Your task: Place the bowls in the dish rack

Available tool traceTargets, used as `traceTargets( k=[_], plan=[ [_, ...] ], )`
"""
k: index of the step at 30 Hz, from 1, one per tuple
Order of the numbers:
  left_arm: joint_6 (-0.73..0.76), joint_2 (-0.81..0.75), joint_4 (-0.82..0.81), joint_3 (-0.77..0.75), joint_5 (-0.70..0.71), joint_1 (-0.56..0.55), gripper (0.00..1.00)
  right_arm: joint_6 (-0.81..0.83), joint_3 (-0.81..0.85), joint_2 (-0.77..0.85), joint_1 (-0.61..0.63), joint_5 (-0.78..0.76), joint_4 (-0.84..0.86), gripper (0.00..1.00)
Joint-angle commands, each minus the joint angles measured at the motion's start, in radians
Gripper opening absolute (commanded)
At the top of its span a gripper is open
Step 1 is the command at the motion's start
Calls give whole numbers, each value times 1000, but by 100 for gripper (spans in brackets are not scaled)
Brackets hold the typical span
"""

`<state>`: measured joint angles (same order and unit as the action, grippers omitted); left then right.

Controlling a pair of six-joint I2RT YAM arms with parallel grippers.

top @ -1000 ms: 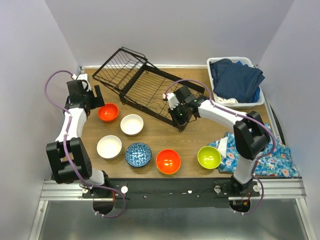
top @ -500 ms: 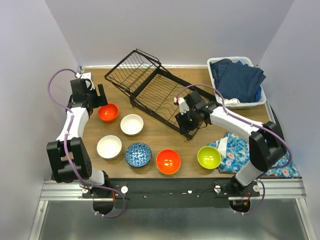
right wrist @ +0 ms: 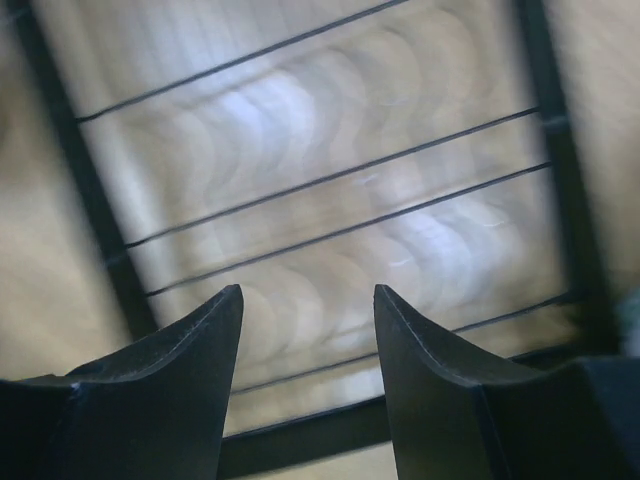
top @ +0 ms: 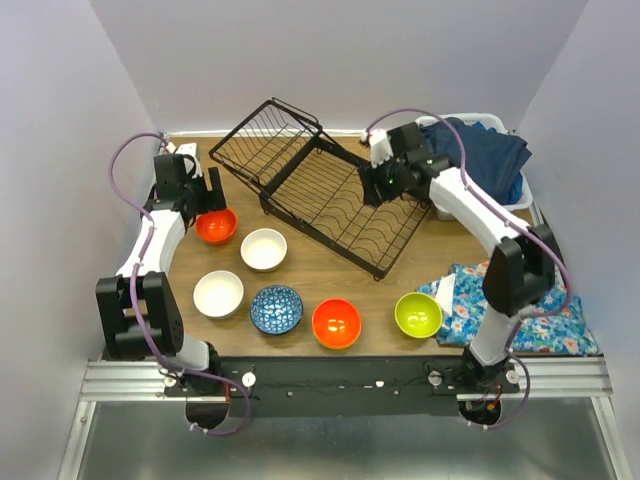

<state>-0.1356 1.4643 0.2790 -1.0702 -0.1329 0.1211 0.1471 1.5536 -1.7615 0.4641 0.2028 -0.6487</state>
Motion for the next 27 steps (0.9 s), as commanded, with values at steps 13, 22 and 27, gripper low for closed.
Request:
traceTargets(
  k=[13, 22, 27],
  plan=[
    [36, 71, 42, -73, -24, 0, 92, 232, 556, -484, -208, -85, -181, 61],
    [33, 171, 40, -149, -31, -1, 92, 243, 609, -584, -240, -115, -161, 61],
    [30, 254, 38, -221, -57, -11, 91, 243, 625, -622, -248, -118, -175, 60]
  ],
)
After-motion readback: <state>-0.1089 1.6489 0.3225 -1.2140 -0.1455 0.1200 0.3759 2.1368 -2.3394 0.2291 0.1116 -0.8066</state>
